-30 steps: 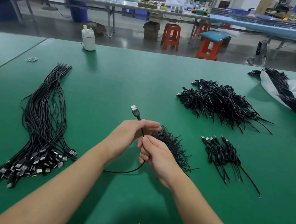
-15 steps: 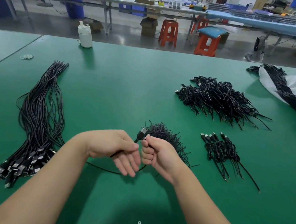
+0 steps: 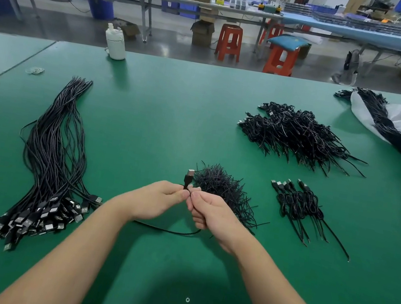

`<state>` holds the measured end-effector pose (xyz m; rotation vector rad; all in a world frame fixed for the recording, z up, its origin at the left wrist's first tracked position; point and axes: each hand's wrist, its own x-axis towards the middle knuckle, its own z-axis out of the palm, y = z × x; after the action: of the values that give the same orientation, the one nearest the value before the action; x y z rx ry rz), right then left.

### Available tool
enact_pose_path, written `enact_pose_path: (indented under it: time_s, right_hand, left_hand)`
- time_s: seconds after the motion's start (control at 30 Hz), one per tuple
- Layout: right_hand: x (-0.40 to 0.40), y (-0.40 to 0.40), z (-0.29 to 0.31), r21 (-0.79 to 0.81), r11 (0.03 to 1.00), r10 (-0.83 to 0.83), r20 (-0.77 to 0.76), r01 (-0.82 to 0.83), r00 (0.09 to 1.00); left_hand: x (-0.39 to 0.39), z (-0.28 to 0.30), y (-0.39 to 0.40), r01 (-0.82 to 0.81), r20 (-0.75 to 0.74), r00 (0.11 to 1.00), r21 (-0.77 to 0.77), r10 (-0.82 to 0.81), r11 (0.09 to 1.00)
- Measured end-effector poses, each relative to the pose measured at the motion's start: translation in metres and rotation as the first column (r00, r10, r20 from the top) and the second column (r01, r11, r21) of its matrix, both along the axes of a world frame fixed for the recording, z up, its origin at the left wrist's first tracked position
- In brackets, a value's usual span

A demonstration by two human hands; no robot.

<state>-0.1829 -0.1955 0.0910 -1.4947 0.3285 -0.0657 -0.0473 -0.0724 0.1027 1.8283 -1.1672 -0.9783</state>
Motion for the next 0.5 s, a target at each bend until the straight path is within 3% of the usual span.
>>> enact_pose_path:
  time_s: [0.07, 0.1, 0.13, 0.2, 0.23, 0.27, 0.3, 0.4, 0.5]
  right_hand:
    - [0.002, 0.002, 0.002, 0.003, 1.0, -0.003, 0.017, 0.003, 1.0]
    - [0.003, 0.004, 0.002, 0.01, 1.0, 0.005, 0.022, -0.005, 1.0]
    - [0.005, 0.006, 0.002, 0.016, 1.0, 0.016, 0.022, -0.016, 1.0]
    - [0.009, 0.012, -0.001, 0.005, 1.0, 0.03, 0.004, -0.03, 1.0]
    - [0.011, 0.015, -0.003, 0.0, 1.0, 0.02, -0.007, -0.02, 1.0]
    - [0.012, 0.016, -0.005, -0.001, 1.0, 0.002, -0.015, -0.002, 1.0]
    - [0.013, 0.017, -0.006, 0.004, 1.0, -0.015, -0.019, 0.015, 1.0]
    - [0.013, 0.011, -0.008, 0.097, 0.995, -0.036, -0.017, 0.037, 0.999]
    - [0.014, 0.005, -0.005, 0.208, 0.977, -0.041, -0.004, 0.041, 0.999]
  left_hand:
    - [-0.006, -0.002, -0.005, -0.161, -0.165, 0.977, -0.129, 0.139, 0.978]
    - [-0.01, -0.004, -0.009, -0.308, -0.318, 0.919, -0.211, 0.233, 0.928]
    - [-0.014, -0.004, -0.015, -0.466, -0.506, 0.812, -0.26, 0.292, 0.846]
    - [-0.018, 0.002, -0.025, -0.679, -0.804, 0.541, -0.245, 0.247, 0.692]
    - [-0.018, 0.008, -0.028, -0.728, -0.883, 0.429, -0.214, 0.189, 0.651]
    - [-0.017, 0.014, -0.029, -0.744, -0.916, 0.373, -0.199, 0.15, 0.638]
    - [-0.015, 0.019, -0.028, -0.738, -0.911, 0.384, -0.206, 0.149, 0.643]
    - [-0.008, 0.026, -0.015, -0.62, -0.791, 0.589, -0.309, 0.167, 0.721]
    - [-0.001, 0.026, 0.002, -0.256, -0.637, 0.77, -0.377, -0.048, 0.89]
